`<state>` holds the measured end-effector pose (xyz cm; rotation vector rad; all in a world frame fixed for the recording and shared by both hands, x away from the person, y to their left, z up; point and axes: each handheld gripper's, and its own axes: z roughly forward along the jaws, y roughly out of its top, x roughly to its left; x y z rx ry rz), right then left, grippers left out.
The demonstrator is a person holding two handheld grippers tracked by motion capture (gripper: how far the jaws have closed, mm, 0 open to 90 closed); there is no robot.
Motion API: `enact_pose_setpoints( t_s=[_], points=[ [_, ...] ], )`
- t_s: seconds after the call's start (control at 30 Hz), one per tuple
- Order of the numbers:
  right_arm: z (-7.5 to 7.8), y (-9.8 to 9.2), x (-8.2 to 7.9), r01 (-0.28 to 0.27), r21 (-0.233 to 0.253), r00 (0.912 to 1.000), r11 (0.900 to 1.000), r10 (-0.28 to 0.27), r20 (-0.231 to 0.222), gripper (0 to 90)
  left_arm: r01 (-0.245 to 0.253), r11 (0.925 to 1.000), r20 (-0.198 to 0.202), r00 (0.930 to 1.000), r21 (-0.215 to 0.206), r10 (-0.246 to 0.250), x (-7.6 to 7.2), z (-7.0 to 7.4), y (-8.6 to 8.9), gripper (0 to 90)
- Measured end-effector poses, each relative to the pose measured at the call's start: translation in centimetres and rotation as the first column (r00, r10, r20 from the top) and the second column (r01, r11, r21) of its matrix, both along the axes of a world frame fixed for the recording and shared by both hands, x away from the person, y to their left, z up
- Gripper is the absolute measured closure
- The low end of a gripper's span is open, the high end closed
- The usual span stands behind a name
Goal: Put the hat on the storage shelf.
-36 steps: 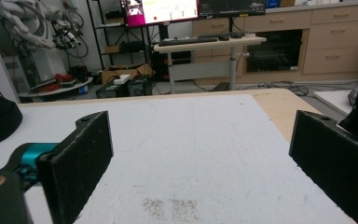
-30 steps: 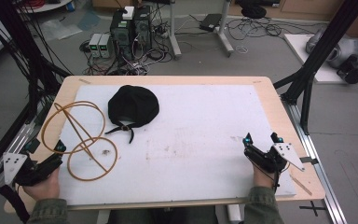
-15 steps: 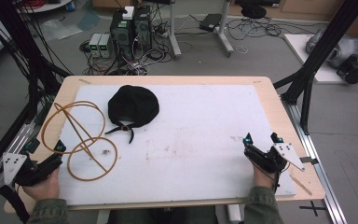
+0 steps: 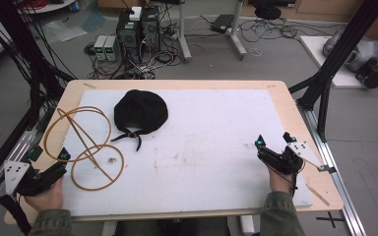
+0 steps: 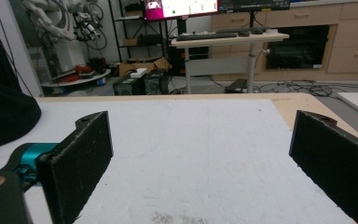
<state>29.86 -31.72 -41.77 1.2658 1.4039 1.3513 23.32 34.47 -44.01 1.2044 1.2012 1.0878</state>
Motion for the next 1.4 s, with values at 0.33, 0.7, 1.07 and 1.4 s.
enact_pose_setpoints(
  t_s=[0.33, 0.7, 1.07, 1.4],
  points=[
    [0.7, 1.6, 1.5, -0.048, -0.018, 0.9988, 0.999, 0.047, -0.007, 5.0, -0.001, 1.0000, -0.002, 1.0000, 0.002, 0.001, 0.0, 0.0, 0.0, 18.9],
    [2.3, 3.0, 3.0, -0.083, -0.072, 0.9965, 0.994, 0.083, 0.004, 5.0, 0.009, 1.0000, -0.005, 0.9999, 0.003, -0.009, 0.0, 0.0, 0.0, 19.0],
    [4.2, 5.7, 4.8, -0.142, -0.096, 0.9895, 0.985, 0.144, 0.014, 5.0, 0.010, 0.9999, -0.007, 0.9999, -0.007, -0.010, 0.1, -0.1, 0.0, 19.0],
    [5.1, 9.0, 6.3, -0.209, -0.132, 0.9776, 0.969, 0.210, -0.002, 5.0, 0.016, 0.9999, -0.007, 0.9998, -0.005, -0.016, 0.0, 0.0, 0.1, 19.0]
  ],
)
